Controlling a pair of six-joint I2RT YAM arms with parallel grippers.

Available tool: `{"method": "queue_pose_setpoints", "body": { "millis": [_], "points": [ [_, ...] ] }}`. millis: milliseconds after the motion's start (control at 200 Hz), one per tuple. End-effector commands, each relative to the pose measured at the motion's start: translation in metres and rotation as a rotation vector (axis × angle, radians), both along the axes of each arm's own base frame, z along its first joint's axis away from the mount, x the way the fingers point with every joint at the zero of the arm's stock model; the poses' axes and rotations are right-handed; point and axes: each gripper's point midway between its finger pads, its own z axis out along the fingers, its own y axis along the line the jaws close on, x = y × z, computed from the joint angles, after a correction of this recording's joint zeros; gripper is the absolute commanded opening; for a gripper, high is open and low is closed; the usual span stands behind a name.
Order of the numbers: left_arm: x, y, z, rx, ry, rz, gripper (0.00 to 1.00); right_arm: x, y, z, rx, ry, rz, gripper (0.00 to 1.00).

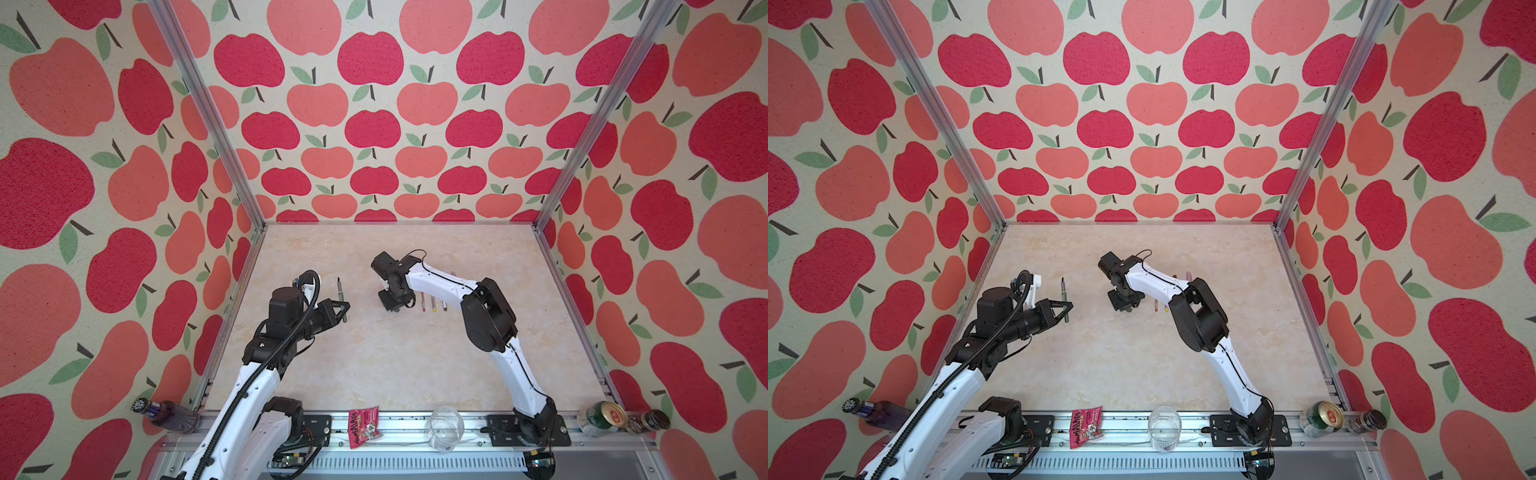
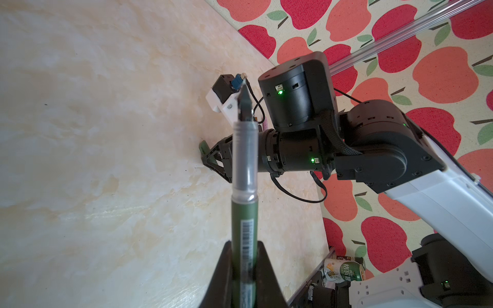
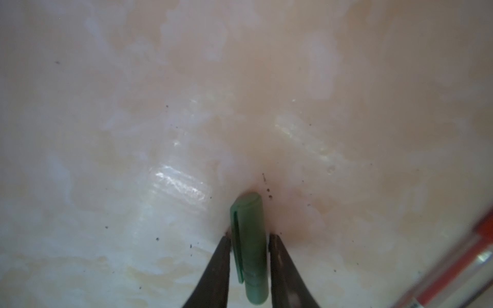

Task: Insert the pens into the pen caps
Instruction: 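Move the right gripper down to the green cap and grasp it, then lift the green cap with the right gripper above the held green pen tip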

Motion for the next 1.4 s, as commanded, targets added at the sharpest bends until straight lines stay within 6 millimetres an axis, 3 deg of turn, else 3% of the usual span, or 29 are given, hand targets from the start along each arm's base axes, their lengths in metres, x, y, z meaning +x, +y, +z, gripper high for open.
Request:
{"method": "queue_pose_setpoints", "body": {
  "millis": [0, 170, 485, 705, 956, 1181, 1396],
  "points": [
    [-0.004, -0.002, 0.002, -0.015, 0.002, -0.011, 0.03, -0.008, -0.006, -0.013, -0.045, 0.032, 0.01, 0.23],
    [-0.003, -0.003, 0.002, -0.015, 0.003, -0.012, 0.03, -0.007, -0.006, -0.003, -0.032, 0.015, 0.007, 0.15],
    [-0.003, -0.009, 0.003, -0.005, 0.0, -0.028, 0.04, -0.002, -0.004, 0.043, 0.082, -0.044, -0.034, 0.1],
    [-0.009, -0.03, 0.002, -0.007, -0.006, -0.129, 0.04, 0.004, -0.009, 0.096, 0.209, -0.105, -0.092, 0.07],
    [-0.013, -0.059, -0.009, 0.007, 0.006, -0.219, 0.04, 0.011, -0.01, 0.169, 0.485, -0.157, -0.191, 0.05],
    [-0.013, -0.084, -0.005, -0.004, -0.016, -0.278, 0.04, 0.006, -0.008, 0.21, 0.635, -0.176, -0.217, 0.05],
    [-0.006, -0.1, -0.002, -0.006, -0.05, -0.286, 0.04, -0.003, 0.002, 0.234, 0.84, -0.127, -0.281, 0.05]
  ]
}}
